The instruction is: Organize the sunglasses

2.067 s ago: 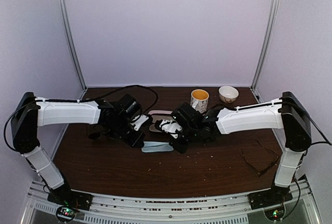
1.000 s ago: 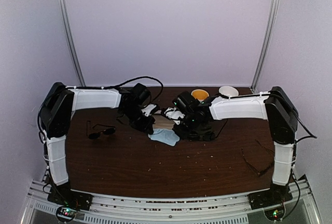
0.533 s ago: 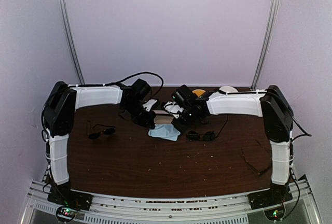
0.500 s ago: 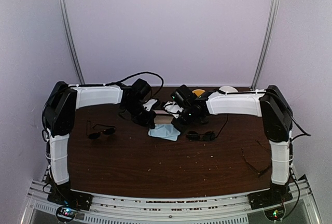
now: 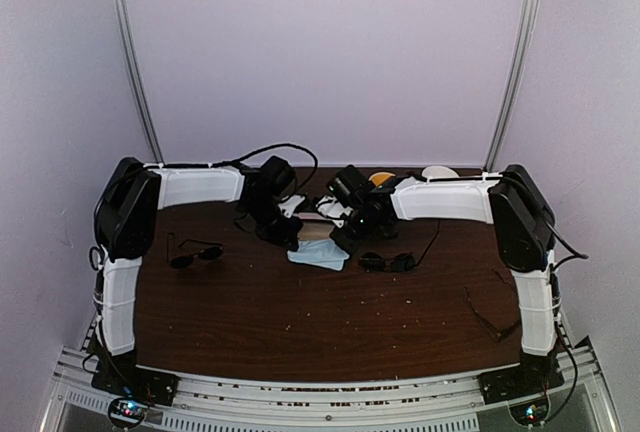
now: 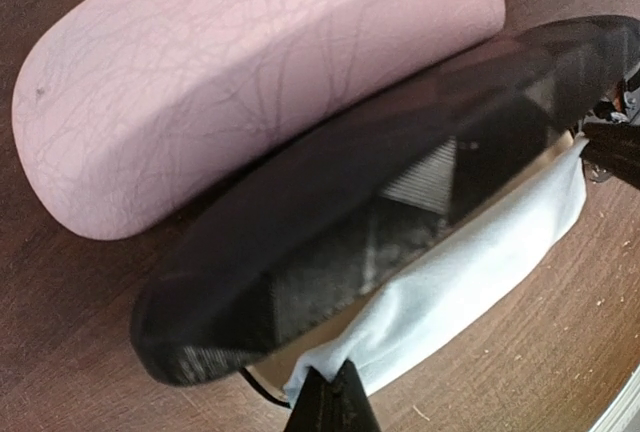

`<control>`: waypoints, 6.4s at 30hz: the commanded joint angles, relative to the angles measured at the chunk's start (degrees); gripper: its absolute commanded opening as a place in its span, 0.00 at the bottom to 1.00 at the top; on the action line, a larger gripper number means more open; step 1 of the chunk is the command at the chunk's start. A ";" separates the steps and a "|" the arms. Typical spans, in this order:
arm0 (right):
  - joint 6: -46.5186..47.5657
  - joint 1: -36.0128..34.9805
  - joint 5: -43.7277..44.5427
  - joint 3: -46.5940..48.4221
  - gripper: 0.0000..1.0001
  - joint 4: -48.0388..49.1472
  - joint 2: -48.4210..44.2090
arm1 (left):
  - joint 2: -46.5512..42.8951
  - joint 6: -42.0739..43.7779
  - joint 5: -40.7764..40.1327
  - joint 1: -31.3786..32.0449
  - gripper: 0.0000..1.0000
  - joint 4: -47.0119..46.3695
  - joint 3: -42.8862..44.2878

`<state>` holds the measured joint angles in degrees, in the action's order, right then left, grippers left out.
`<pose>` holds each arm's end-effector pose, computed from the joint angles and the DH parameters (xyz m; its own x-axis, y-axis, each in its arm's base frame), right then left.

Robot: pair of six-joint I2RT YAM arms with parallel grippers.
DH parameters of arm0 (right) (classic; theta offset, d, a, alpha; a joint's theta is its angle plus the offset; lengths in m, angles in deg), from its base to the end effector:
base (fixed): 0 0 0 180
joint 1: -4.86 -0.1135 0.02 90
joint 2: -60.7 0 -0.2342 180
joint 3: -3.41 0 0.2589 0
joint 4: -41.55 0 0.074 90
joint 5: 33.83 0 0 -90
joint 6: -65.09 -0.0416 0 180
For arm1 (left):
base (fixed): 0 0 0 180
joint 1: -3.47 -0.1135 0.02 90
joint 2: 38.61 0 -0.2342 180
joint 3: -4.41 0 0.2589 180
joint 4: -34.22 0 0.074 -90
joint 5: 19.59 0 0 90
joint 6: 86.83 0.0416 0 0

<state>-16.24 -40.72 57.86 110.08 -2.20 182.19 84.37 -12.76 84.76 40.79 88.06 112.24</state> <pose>0.3179 0.3226 0.1484 -0.4844 -0.7096 -0.5117 -0.7851 0.6106 -0.1035 0.3424 -0.2740 0.1356 -0.8945 0.3476 -0.2813 0.4290 0.8444 -0.3209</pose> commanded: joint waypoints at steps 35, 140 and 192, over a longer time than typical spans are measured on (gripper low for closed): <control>-3.02 0.93 7.03 -1.96 0.00 9.51 2.62 | 4.11 -1.39 -5.18 -0.54 0.00 -4.28 1.52; -59.10 2.93 14.84 -43.15 1.00 -9.38 -49.52 | -67.16 -3.85 -19.70 4.78 0.95 -25.22 -59.73; -35.65 10.60 9.83 -46.11 0.07 24.24 -31.60 | -63.30 -4.49 -15.82 4.78 0.94 -26.04 -57.93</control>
<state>-52.04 -30.47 68.62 63.42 21.47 150.67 21.12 -16.76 68.02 45.22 64.11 52.33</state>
